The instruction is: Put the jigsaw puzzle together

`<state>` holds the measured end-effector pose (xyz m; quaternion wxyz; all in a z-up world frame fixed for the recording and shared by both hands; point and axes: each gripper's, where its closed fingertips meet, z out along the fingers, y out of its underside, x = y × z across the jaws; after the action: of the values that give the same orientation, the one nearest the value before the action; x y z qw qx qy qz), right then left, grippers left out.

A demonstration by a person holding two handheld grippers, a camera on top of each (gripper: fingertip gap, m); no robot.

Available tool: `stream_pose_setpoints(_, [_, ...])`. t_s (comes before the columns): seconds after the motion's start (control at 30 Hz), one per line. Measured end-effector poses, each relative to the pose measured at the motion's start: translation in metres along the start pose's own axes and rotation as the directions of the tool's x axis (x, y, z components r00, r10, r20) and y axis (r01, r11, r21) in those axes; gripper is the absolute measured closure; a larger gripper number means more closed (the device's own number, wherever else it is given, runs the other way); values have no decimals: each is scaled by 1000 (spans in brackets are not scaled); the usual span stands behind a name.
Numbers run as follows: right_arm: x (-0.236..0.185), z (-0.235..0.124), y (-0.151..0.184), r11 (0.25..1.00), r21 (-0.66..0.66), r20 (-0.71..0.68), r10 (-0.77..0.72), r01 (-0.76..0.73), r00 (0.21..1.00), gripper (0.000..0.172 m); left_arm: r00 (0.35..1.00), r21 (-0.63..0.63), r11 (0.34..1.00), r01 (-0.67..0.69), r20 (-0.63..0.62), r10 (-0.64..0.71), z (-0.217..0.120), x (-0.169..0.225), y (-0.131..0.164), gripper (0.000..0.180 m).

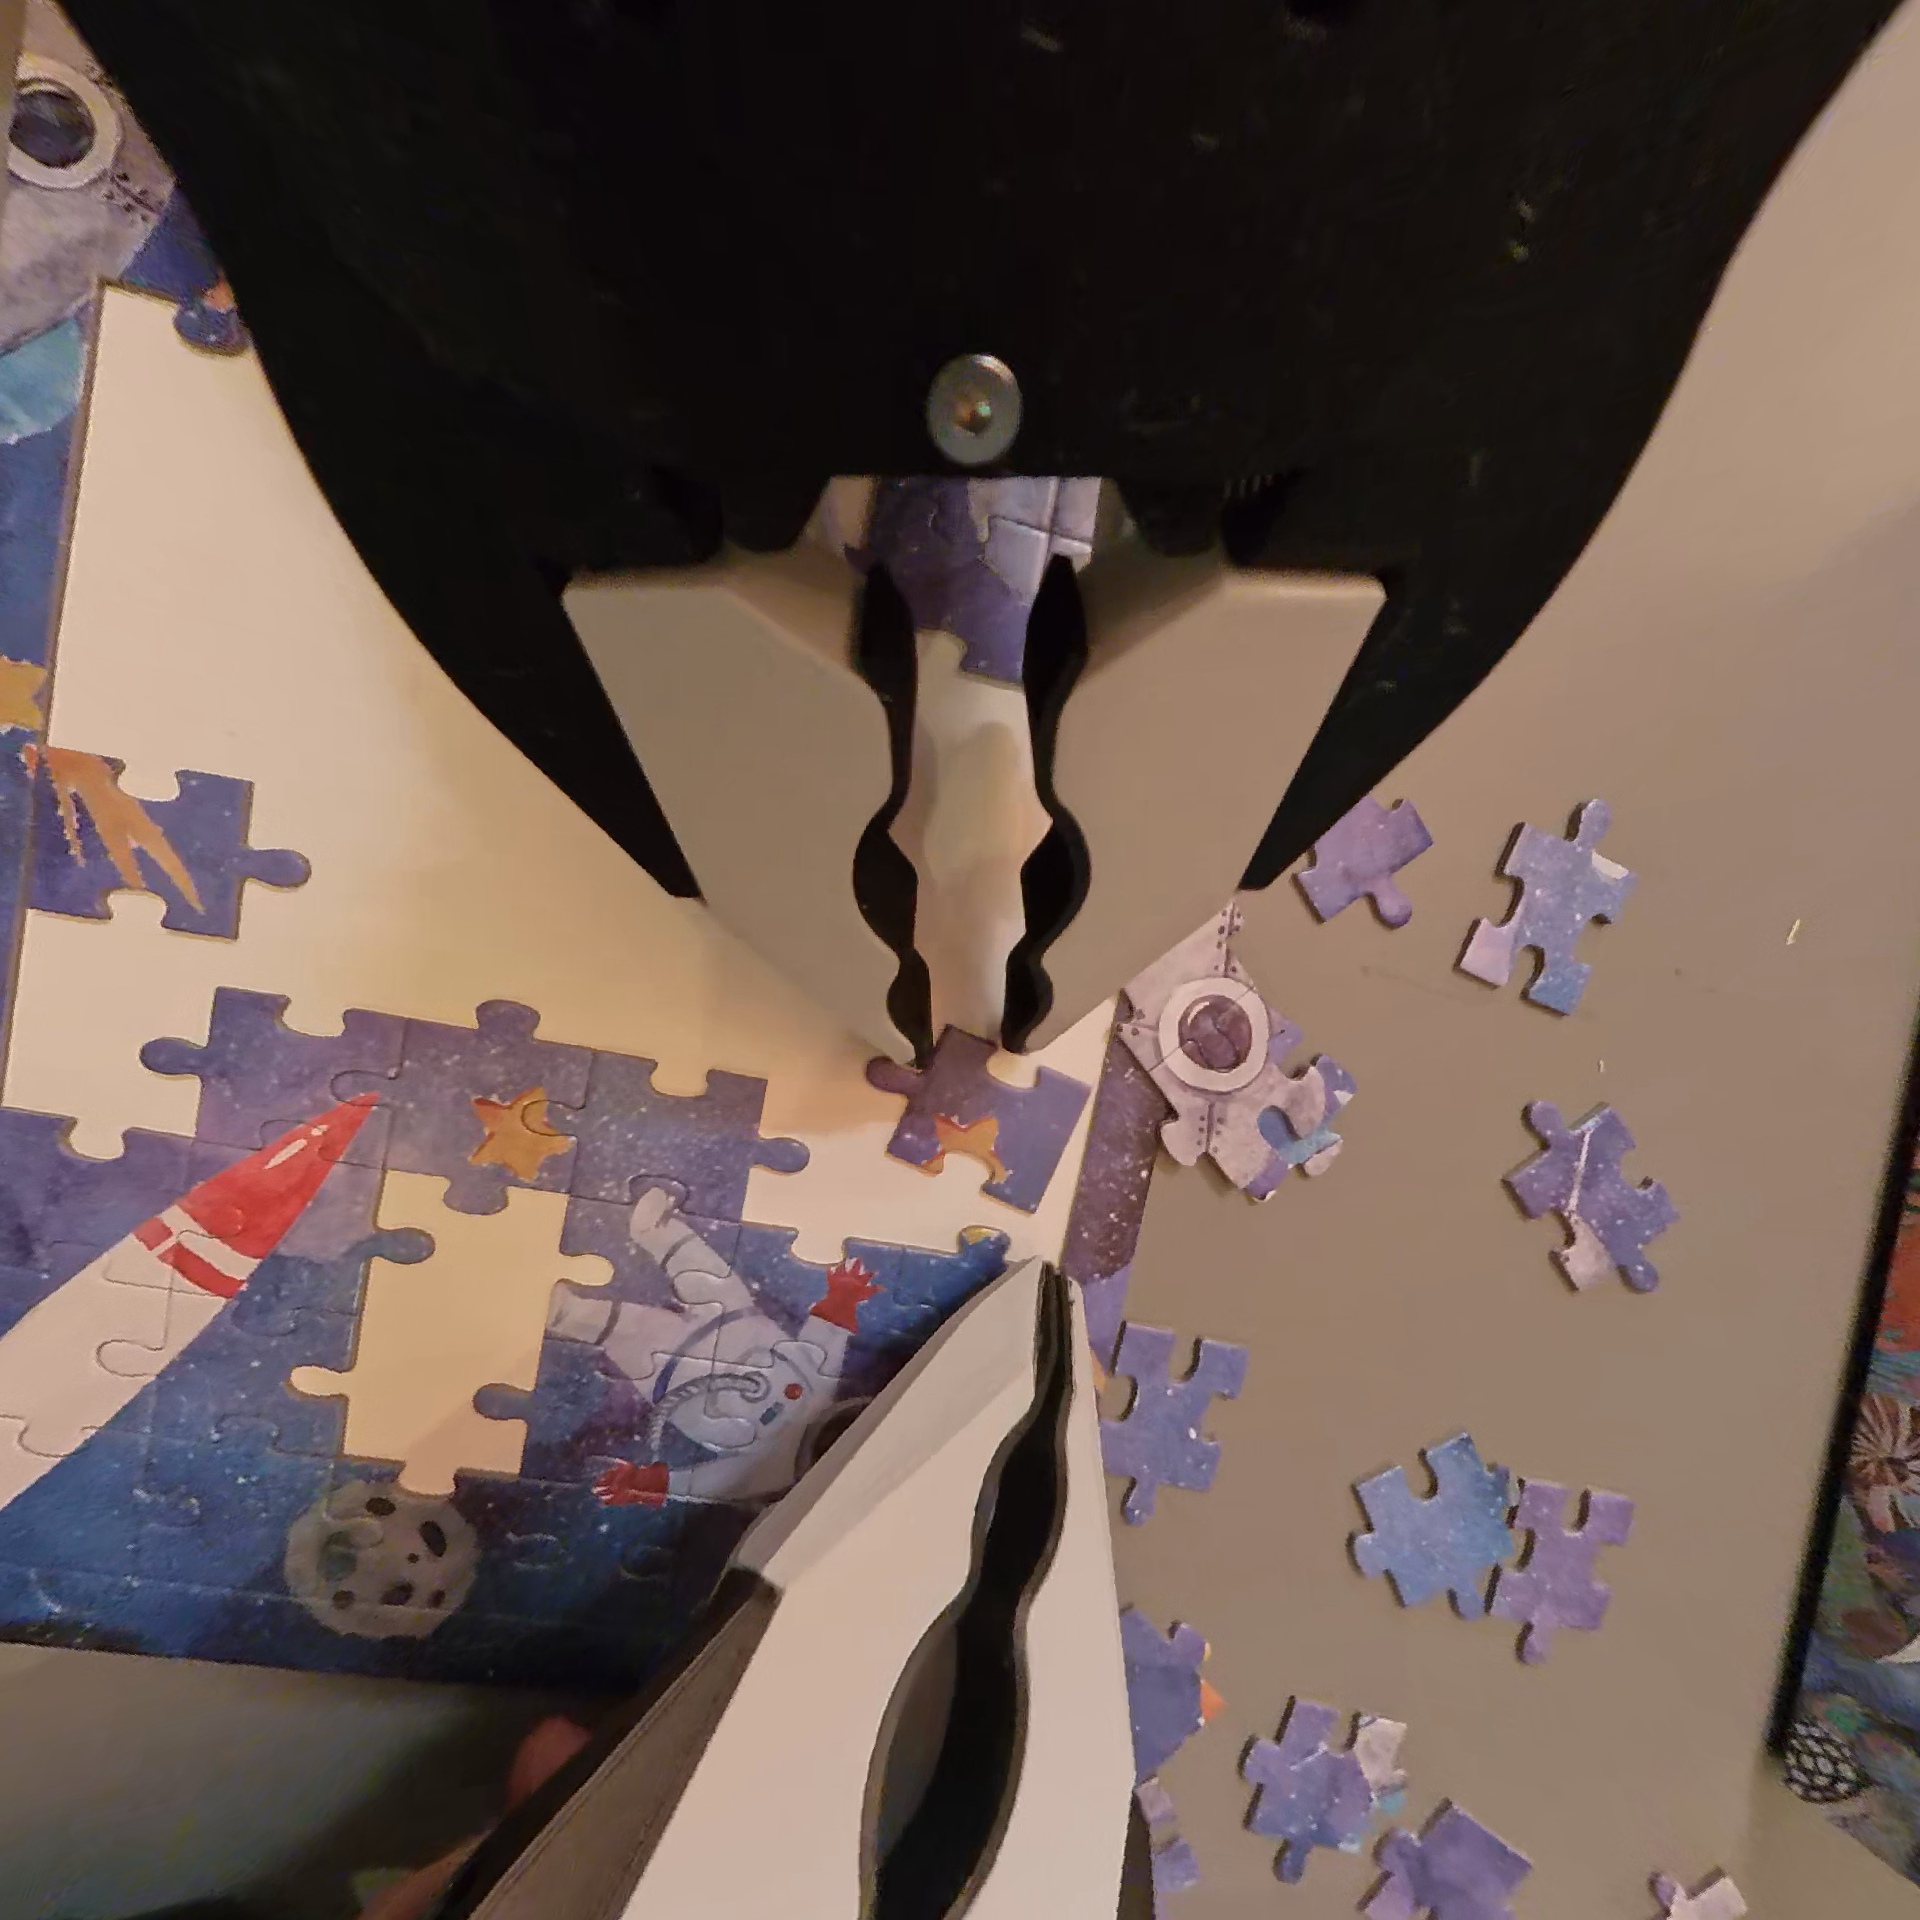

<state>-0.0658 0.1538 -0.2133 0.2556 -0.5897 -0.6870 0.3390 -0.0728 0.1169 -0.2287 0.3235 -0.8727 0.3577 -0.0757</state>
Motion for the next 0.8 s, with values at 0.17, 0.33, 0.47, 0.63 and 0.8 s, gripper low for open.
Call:
stream_pose_setpoints(0.17, [1, -1, 0, 1000, 1, -6, -2, 2, 1000, 172, 1000, -3, 1000, -4, 7, 4, 0, -1, 0, 170])
stream_pose_setpoints(0.33, [1, -2, 0, 1000, 1, -9, -3, 3, 1000, 172, 1000, -9, 1000, -5, 7, 5, 0, 0, 1, 172])
stream_pose_setpoints(0.47, [2, -2, 0, 1000, 2, -12, -3, 3, 1000, 172, 1000, -16, 1000, -9, 14, 9, 0, 0, 1, 172])
stream_pose_setpoints(0.63, [3, -3, 0, 1000, 6, -16, 0, 0, 1000, 172, 999, -31, 999, -23, 21, 24, -2, 1, 2, 177])
stream_pose_setpoints(0.8, [1, -3, 0, 1000, 6, -6, 0, 0, 1000, 172, 1000, -8, 1000, -4, -1, 4, -3, 2, -1, 169])
